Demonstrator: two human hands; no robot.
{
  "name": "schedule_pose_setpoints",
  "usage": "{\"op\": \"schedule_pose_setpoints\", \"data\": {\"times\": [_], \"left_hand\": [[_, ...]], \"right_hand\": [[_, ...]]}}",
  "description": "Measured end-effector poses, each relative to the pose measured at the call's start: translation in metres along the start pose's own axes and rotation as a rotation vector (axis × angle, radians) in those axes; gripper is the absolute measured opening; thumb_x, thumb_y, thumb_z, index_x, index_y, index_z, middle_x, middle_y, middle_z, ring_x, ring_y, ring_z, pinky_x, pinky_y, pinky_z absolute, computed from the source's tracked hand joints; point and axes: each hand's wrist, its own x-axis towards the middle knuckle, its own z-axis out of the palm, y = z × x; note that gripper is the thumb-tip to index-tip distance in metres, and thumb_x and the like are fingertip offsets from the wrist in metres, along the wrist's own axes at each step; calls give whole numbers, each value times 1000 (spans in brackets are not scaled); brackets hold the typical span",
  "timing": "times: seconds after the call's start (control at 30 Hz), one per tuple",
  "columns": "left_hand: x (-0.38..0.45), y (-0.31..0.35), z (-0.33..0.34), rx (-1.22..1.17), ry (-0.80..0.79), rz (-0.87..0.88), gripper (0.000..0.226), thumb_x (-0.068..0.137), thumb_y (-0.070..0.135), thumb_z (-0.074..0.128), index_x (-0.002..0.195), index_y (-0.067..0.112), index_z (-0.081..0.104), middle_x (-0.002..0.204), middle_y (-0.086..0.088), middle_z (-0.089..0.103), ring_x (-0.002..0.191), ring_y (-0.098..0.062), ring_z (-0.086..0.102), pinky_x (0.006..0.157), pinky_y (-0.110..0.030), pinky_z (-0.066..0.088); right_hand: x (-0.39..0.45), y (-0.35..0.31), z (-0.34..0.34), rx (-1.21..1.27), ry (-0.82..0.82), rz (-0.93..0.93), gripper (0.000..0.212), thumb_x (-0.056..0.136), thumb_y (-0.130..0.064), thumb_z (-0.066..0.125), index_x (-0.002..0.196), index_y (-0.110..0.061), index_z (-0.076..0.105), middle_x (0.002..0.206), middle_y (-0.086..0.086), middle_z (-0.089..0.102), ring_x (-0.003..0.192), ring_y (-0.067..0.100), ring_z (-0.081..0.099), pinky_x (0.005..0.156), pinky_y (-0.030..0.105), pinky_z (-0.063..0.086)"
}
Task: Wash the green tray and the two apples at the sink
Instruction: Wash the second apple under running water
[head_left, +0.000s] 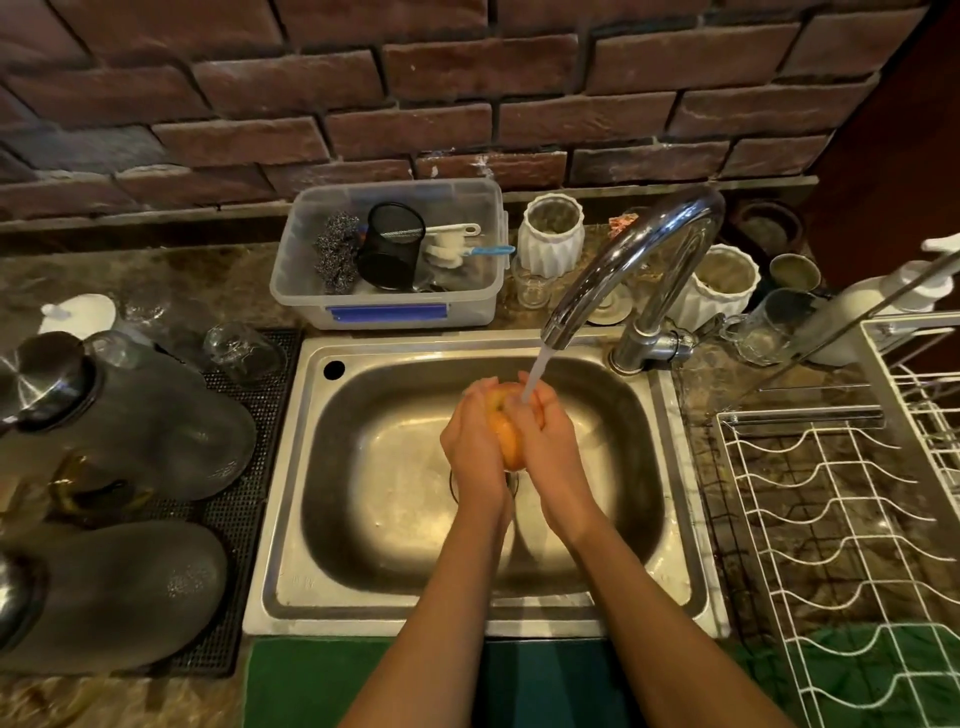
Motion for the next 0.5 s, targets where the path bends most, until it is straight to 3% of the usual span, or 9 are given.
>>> {"op": "schedule_pose_setpoints", "data": {"times": [0.1,0.2,0.3,0.43,0.5], "left_hand": [[-9,-2,4,-25,19,18,22,94,50,54,105,41,71,107,2,71,98,-18,69,75,-36,61],[-6,1,-7,153,-62,156,15,94,51,53,105,48,63,117,6,62,99,-17,63,69,-31,56],[0,16,-14,188,-231,49,10,93,51,59,95,58,66,120,9,60,103,-20,62,72,-38,59],[0,24,-13,209,-341,7,10,85,59,64,94,60,69,114,12,64,101,-20,66,65,-32,61],[-1,19,-10,271,-352,42,21,78,64,66,99,58,68,116,12,63,103,-19,65,70,-35,62]], "right_hand": [[3,-11,-1,-8,40,19,24,96,-34,52,118,-36,62,113,-4,66,101,13,65,72,24,56],[8,-22,-16,23,-58,203,13,89,-47,55,100,-48,63,110,0,62,98,20,62,80,40,58],[13,-25,-27,18,-149,275,13,95,-49,51,104,-42,57,105,-2,60,95,21,62,76,40,58],[15,-22,-27,119,-40,309,20,98,-52,43,100,-38,56,108,4,61,99,29,63,84,51,57],[13,-20,-28,211,26,371,29,96,-58,41,104,-34,56,109,8,63,98,32,65,76,51,59]]}}
